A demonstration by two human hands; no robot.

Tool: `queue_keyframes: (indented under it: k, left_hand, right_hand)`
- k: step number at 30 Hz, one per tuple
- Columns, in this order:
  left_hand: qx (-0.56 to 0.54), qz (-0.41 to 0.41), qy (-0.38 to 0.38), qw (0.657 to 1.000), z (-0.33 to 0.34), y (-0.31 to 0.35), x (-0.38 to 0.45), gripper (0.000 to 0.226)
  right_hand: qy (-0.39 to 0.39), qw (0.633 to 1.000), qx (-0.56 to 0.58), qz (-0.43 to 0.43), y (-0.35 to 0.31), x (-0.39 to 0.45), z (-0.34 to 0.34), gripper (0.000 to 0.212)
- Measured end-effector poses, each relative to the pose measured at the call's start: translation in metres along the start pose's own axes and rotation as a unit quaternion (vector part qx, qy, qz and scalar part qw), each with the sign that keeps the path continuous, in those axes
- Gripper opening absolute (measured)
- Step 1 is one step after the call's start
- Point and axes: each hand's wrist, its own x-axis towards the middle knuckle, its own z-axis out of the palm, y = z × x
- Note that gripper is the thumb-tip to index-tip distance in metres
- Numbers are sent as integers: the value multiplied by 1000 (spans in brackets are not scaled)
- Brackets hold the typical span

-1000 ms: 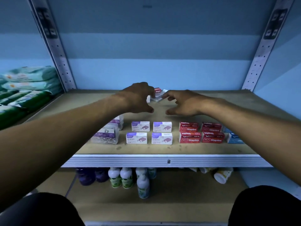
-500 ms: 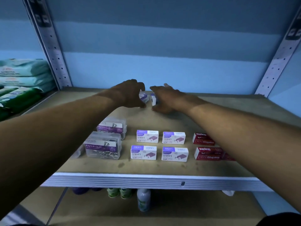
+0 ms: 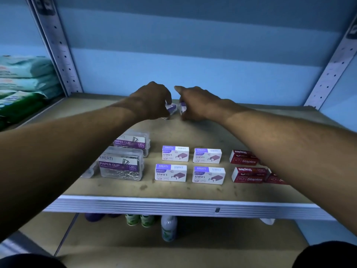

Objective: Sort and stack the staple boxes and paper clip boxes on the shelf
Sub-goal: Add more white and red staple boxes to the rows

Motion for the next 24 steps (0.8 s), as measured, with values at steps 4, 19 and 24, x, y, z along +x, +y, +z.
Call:
queue_keyframes:
  k: [4, 19, 24]
  left_hand:
    - [1, 2, 5, 1000, -7, 9, -6, 27]
    - [112, 34, -147, 982, -33, 47, -27, 32]
    - [143, 60, -184, 971, -34, 63, -23, 26]
  right_hand:
    - [12, 998, 56, -14, 7, -17, -12, 68]
    - [-73, 992, 102, -12, 42, -91, -39, 70]
    - [-90, 993, 76, -9, 47, -102, -36, 53]
